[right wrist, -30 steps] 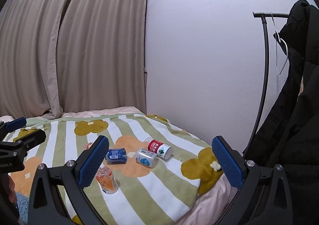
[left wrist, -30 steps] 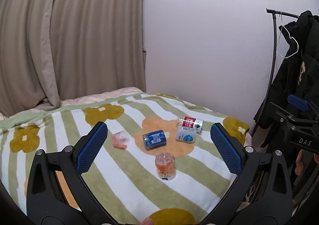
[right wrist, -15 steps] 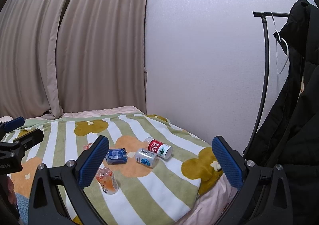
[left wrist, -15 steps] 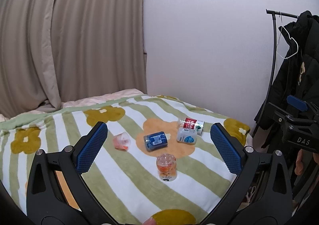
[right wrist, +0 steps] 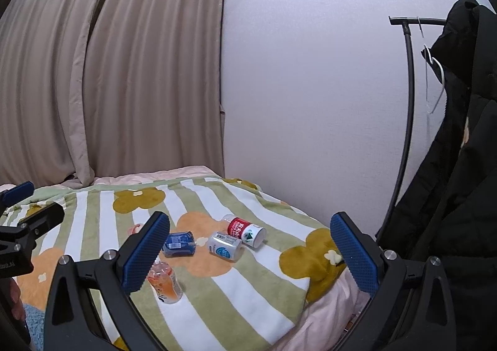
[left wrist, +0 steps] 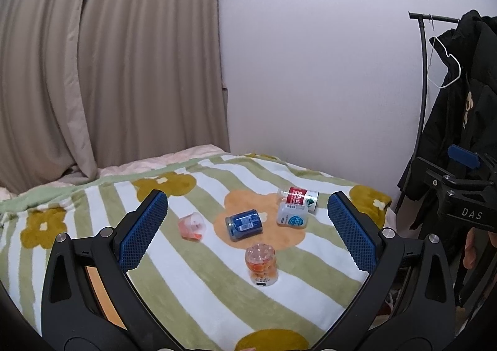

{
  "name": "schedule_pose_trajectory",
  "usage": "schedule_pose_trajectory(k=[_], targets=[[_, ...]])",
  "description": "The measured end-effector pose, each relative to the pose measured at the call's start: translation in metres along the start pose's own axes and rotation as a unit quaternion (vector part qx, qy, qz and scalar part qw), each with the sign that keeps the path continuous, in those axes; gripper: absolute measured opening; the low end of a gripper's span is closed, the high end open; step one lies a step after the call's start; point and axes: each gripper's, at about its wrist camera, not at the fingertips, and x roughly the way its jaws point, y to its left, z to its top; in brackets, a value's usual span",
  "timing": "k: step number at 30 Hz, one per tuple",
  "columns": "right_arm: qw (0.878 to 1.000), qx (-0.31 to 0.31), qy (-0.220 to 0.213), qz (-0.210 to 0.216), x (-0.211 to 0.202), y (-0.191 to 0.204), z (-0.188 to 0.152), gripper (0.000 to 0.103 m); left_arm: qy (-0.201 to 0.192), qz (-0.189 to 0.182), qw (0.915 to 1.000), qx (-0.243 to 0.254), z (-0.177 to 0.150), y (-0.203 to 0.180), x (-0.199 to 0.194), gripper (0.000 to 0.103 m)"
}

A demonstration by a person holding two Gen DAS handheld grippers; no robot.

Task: Flip cup upside down

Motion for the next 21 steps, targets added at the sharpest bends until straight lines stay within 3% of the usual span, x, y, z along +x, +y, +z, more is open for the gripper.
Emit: schedule_pose_trajectory(k=[9, 21], targets=[[1.0, 0.0, 0.005, -0.003, -0.0022, -0.0004, 0.0008, 0.103, -0.005, 0.012, 0.9998, 0.017, 0.0015, -0.0069, -0.0004, 0.103], [1.0, -0.005, -0.005, -0.012, -0.0075, 0.0028, 0.0047, 0.103, -0.016, -0.003, 0.9998, -0.011, 0.002, -0.001, -0.004, 0.103]])
